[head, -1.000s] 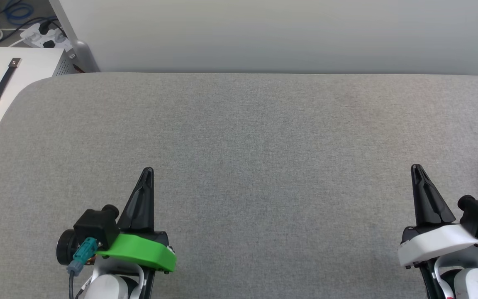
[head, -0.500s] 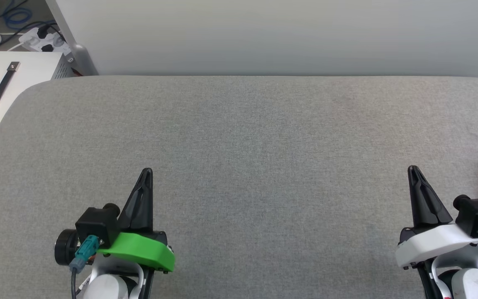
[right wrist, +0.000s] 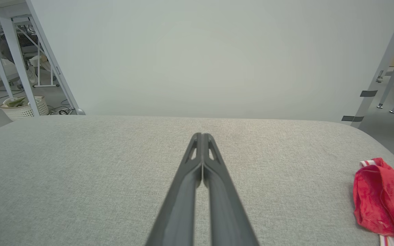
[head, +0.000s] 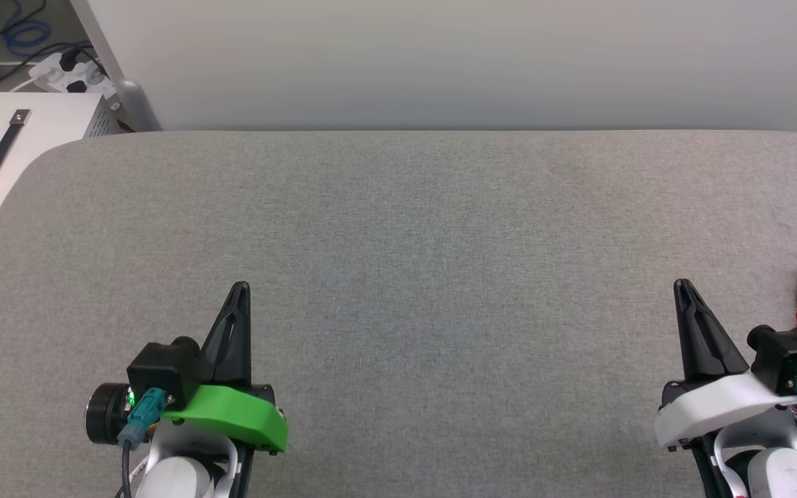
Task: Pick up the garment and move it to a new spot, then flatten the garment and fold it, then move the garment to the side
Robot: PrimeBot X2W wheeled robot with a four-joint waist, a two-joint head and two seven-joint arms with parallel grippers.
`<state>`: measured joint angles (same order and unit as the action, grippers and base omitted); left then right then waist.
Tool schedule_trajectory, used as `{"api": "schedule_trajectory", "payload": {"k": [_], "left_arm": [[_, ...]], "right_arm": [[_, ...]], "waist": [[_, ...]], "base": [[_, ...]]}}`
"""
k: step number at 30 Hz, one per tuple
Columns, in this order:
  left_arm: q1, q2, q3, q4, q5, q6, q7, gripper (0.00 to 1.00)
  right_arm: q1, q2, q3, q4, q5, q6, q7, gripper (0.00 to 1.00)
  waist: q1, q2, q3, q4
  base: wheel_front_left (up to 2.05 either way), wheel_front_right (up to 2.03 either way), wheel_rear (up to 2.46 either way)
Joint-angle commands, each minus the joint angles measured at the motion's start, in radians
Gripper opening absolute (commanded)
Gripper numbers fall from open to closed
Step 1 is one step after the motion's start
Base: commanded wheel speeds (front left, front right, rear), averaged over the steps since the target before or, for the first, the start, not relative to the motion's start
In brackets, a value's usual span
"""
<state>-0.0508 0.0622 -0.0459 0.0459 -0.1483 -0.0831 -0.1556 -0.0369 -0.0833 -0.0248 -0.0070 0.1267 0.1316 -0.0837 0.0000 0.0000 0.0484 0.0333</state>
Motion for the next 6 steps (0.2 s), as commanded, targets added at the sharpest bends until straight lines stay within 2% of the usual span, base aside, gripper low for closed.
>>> {"api": "schedule_trajectory", "payload": {"k": [1,6], "left_arm": [[0.020,-0.005,0.005,-0.007,0.012,0.008,0.006,0.00],[0.022,-0.005,0.008,-0.009,0.021,0.013,0.016,0.00]], "right_arm": [[0.014,0.004,0.003,0.002,-0.012,0.000,0.003,0.00],[0.016,0.006,0.005,0.002,-0.019,0.000,0.009,0.00]], "waist": [[0.0000,0.0000,-0.001,-0.001],[0.0000,0.0000,-0.004,-0.003]], "base": [[0.00,0.00,0.00],[0.00,0.00,0.00]]}}
